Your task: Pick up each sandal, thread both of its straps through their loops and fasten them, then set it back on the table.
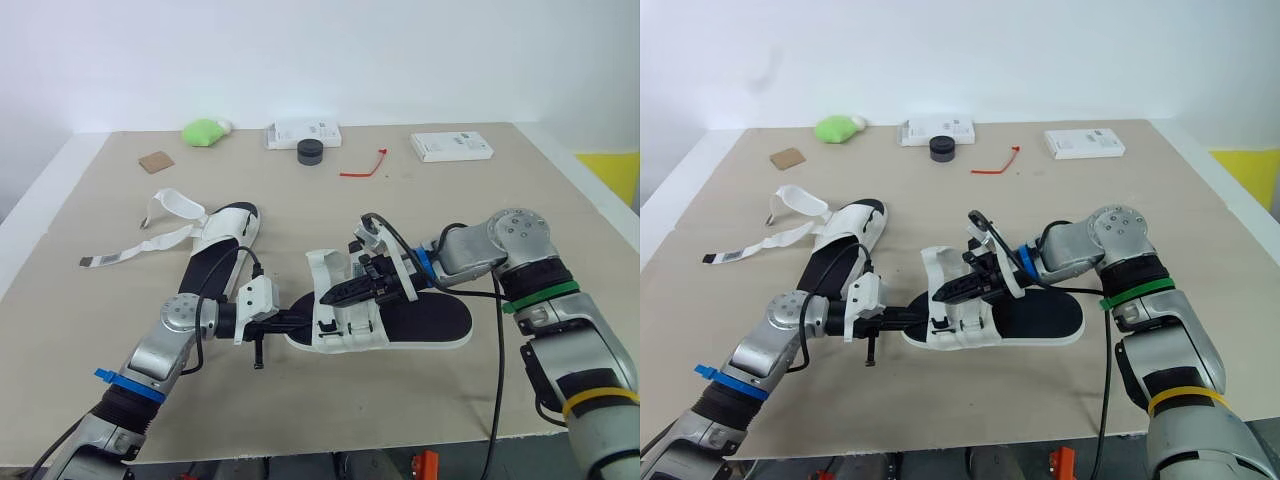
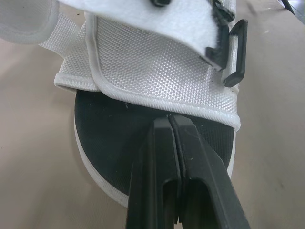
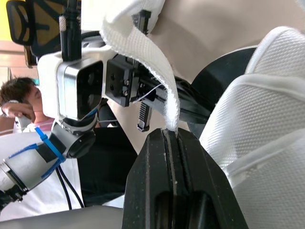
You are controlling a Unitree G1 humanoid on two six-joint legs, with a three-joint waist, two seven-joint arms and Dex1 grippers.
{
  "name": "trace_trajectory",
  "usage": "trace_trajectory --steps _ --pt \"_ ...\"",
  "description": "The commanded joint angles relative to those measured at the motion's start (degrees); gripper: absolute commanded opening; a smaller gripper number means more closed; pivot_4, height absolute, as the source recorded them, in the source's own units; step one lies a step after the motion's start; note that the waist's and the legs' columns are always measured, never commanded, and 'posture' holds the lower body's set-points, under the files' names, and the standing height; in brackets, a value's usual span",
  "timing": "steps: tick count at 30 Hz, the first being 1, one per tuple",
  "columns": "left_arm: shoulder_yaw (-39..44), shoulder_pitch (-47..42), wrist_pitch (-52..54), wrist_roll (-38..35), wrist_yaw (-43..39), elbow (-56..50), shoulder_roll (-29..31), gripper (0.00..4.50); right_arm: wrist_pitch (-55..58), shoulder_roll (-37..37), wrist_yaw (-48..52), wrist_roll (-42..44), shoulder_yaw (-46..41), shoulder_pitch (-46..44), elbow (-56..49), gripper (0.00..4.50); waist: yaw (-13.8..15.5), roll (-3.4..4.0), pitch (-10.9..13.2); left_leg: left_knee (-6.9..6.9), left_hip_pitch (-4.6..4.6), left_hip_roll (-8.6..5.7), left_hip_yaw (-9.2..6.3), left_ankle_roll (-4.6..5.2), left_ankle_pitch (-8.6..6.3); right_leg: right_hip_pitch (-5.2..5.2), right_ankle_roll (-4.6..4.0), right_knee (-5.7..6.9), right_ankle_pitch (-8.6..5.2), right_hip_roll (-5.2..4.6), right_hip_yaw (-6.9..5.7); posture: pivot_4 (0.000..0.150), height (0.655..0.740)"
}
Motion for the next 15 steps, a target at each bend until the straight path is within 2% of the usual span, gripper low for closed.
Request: trace_trajectory --steps 1,15 --pt "-3.41 3.05 1.77 3.81 0.43 3.73 0.44 0.00 0.03 -0.77 1.03 0.73 -0.94 0.62 -1.96 0.08 -0.01 0.00 0.00 0.00 0.00 0.00 0.01 0.00 0.00 0.00 0.00 0.00 0.00 0.00 0.00 0.150 0.7400" --pt "-3.14 2.77 0.97 3.83 0.15 4.72 0.59 0.00 -1.80 -3.39 0.68 0.73 -0.51 5.57 -7.18 0.08 -0.01 0.00 0.00 -0.02 0.00 0.01 0.00 0.03 -0.02 -0.01 -0.02 0.00 -0.04 0.00 0.00 0.150 0.7400"
